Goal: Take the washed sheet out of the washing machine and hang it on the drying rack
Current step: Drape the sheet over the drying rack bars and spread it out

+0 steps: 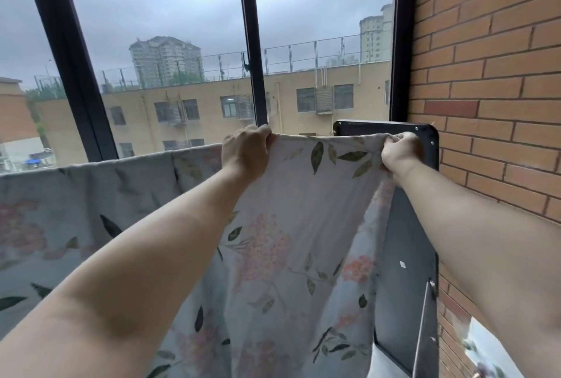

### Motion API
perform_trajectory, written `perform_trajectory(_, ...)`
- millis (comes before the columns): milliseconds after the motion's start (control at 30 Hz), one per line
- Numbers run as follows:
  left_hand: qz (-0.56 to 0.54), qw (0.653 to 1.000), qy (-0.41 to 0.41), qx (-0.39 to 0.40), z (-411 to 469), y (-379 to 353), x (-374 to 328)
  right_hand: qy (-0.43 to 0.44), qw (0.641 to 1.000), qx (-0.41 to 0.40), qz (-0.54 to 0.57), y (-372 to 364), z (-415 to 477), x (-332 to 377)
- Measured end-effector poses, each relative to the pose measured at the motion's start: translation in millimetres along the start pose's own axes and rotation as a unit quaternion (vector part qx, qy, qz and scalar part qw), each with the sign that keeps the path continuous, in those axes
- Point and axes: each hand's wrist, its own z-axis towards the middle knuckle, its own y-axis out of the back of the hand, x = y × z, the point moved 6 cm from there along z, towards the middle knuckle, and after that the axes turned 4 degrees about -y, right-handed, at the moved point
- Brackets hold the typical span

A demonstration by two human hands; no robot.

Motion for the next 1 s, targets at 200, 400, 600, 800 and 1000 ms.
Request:
perform_trajectory(200,-0.014,0.999,0.001,-0.031,20,-10,-30,0.044,0.996,-0.057,-0.048,36,12,1)
perform_trajectory(400,0.036,0.996,-0.053,-0.059,-5,-26,-57,0.050,0.995,-0.038,-0.083,38,10,-10)
perform_trajectory(600,0.060,0.982,-0.176,0.022,-33,-55,-63,0.037,0.983,0.011,-0.181,35,11,-34)
perform_trajectory(800,0.082,0.982,-0.163,0.047,-30,-60,-73,0.032,0.991,0.123,-0.047,8,-10,-29)
perform_trajectory(1000,-0.151,0.972,-0.058,0.169,-22,-66,-100,-0.080,0.897,0.379,0.214,-14,-55,-16)
